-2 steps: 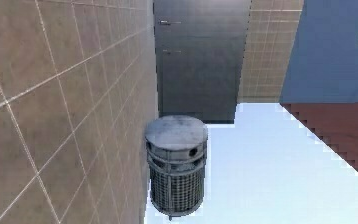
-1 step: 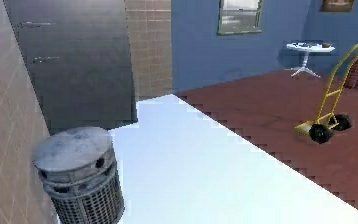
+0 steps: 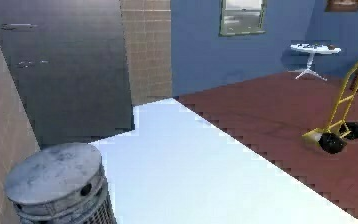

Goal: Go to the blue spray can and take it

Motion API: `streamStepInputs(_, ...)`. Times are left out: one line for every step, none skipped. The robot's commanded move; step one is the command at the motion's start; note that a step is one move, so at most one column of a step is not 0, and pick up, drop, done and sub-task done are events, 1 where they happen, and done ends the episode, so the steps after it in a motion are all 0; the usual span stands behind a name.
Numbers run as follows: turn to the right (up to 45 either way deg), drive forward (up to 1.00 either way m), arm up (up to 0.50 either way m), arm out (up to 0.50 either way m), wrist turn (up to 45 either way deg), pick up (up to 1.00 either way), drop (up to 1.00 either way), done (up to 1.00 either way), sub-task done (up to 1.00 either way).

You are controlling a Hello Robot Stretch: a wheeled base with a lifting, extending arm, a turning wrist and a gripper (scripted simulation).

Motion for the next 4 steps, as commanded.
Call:
streamStepInputs(45.0, 0.00, 0.00, 0.00, 0.0, 0.00, 0.00, 0.00, 0.00)
streamStepInputs(21.0, 0.00, 0.00, 0.00, 0.0, 0.00, 0.00, 0.00, 0.00)
streamStepInputs(0.0, 0.30, 0.00, 0.00, 0.0, 0.00, 0.00, 0.00, 0.00)
streamStepInputs(45.0, 0.00, 0.00, 0.00, 0.0, 0.00, 0.00, 0.00, 0.00)
